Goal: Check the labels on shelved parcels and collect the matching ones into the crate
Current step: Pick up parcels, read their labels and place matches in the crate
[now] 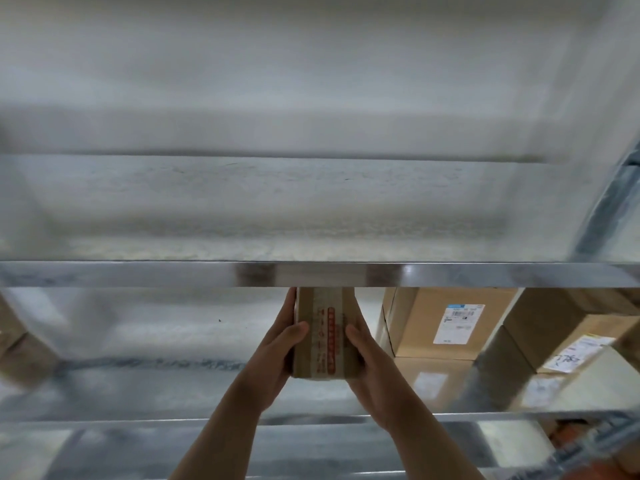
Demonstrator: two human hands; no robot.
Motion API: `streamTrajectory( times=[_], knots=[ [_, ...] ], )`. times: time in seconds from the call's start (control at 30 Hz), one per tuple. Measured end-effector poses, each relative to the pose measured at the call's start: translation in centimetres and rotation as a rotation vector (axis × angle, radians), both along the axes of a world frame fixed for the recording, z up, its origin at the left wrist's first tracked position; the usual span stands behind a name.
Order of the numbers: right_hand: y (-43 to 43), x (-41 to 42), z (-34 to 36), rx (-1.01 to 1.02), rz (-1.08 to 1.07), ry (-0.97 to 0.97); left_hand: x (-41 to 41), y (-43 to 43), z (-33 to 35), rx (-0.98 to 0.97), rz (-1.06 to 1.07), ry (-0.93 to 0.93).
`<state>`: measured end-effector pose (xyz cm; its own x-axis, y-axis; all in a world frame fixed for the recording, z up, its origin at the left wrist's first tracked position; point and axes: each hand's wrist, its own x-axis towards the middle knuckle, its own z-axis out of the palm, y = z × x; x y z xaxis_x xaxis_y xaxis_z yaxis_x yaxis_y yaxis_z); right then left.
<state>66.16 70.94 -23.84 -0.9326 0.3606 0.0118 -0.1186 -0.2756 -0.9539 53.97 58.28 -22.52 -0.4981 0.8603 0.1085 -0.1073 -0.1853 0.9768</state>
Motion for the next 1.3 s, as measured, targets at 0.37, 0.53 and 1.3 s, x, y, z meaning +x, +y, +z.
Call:
streamTrajectory(
  times=[0.37,0.53,1.3],
  knots=[
    [0.0,-0.3,0.3,0.041,-0.003,0.015,-0.3,-0.6,-0.1,-0.007,0.026,-0.002],
    [0.1,-0.2,-0.1,0.036,-0.002,0.002,-0.2,-0.5,-0.4,0.003,0.029,-0.026],
    [0.2,0.1,-0.8,-0.057,-0.156,0.014,0.1,-0.5,-2.3,-0.111,0.206,0.015]
  ],
)
